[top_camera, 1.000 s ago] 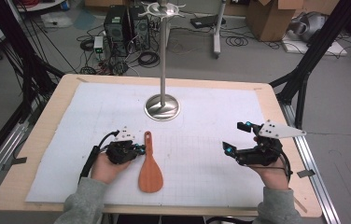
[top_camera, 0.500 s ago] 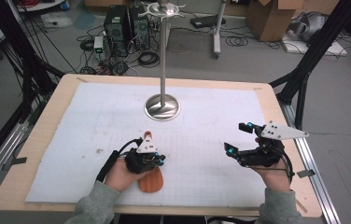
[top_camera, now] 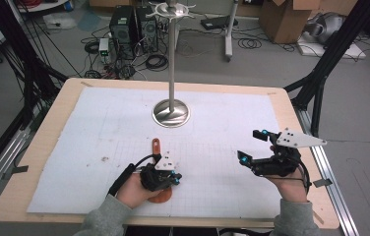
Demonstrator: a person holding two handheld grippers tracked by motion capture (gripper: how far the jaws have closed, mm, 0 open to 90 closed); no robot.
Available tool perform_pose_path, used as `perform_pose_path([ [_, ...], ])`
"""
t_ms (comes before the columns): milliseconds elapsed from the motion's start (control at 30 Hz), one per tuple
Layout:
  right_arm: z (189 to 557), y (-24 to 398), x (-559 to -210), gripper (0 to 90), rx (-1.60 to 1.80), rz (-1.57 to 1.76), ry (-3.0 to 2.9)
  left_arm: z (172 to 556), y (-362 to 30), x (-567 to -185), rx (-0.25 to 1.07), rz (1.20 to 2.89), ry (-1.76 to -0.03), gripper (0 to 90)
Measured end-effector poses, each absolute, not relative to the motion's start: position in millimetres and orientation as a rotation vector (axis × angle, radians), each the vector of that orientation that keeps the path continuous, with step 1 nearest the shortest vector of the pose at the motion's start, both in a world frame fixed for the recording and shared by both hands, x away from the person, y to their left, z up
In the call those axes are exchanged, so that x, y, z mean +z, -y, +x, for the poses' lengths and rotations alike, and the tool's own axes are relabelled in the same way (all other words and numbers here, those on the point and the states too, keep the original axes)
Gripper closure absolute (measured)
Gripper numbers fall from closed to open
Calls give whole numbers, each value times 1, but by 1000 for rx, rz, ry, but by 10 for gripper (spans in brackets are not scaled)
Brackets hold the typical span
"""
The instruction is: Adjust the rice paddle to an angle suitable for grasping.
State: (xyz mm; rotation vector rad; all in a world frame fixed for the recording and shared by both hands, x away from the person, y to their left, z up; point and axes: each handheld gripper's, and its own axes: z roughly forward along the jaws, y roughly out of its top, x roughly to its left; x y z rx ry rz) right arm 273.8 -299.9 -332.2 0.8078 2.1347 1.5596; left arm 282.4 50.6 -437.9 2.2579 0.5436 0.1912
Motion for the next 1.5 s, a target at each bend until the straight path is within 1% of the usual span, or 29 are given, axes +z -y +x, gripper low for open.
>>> perform_pose_path([
  [200,275,300,-332,93,1559,802,-2132,278,-52,-439,168,2262,-536,896],
  [600,275,297,-333,93,1560,801,-2145,265,-77,-439,175,2257,-543,897],
  [867,277,297,-333,93,1560,801,-2142,264,-100,-439,197,2253,-589,897],
  [1000,277,294,-332,93,1555,792,-2146,266,-122,-439,207,2232,-639,896],
  [1267,280,292,-333,93,1557,792,-2153,265,-140,-439,221,2229,-678,897],
  [1500,282,289,-333,94,1557,785,-2160,264,-166,-439,239,2210,-745,896],
])
